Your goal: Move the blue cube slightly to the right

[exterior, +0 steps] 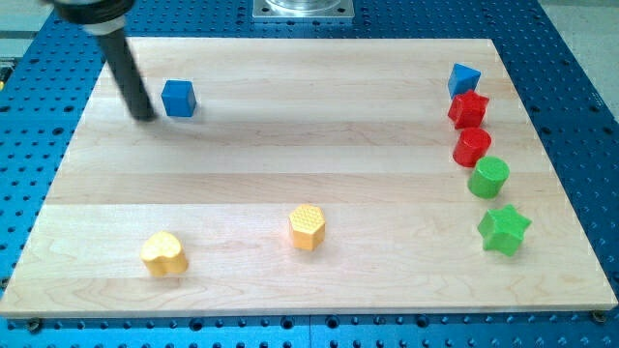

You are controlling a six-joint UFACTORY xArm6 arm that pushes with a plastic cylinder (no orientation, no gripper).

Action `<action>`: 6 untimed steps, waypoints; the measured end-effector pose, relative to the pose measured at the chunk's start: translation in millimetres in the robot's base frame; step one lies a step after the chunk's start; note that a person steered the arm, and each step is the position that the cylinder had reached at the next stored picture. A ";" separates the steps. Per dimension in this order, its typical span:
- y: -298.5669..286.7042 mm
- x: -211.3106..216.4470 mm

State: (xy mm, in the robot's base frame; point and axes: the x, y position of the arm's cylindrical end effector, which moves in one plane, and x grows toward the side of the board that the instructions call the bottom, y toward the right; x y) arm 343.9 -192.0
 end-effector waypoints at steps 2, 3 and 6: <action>94.2 -16.9; 17.1 -5.2; 166.6 -66.8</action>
